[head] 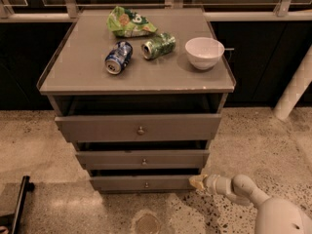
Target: Close bottom drawer
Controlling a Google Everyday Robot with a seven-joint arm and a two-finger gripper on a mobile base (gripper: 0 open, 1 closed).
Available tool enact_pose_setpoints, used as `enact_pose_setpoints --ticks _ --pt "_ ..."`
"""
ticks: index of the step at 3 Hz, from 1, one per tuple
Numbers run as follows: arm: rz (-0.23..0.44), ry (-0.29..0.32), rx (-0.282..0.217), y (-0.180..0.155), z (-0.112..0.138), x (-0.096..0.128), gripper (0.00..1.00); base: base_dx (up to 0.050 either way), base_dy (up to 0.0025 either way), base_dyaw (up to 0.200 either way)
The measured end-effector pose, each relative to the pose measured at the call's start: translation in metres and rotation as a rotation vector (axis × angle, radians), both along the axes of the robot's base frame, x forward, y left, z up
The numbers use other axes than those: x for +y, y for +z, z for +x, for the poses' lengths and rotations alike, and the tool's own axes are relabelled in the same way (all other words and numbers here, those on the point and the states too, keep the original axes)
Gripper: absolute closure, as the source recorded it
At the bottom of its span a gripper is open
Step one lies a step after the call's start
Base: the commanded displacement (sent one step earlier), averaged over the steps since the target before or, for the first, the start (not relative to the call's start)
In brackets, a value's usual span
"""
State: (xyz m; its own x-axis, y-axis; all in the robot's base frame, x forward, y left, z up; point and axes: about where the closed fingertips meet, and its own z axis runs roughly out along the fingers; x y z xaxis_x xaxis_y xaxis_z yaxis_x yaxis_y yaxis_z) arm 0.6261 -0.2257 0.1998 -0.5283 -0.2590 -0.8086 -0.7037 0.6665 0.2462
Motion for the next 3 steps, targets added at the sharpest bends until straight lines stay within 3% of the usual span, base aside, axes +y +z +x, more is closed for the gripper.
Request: enact_pose_setpoints --ticks 3 --pt "-0.024 -0.032 -0.03 0.006 0.014 -0.004 1.0 0.0 0.0 0.0"
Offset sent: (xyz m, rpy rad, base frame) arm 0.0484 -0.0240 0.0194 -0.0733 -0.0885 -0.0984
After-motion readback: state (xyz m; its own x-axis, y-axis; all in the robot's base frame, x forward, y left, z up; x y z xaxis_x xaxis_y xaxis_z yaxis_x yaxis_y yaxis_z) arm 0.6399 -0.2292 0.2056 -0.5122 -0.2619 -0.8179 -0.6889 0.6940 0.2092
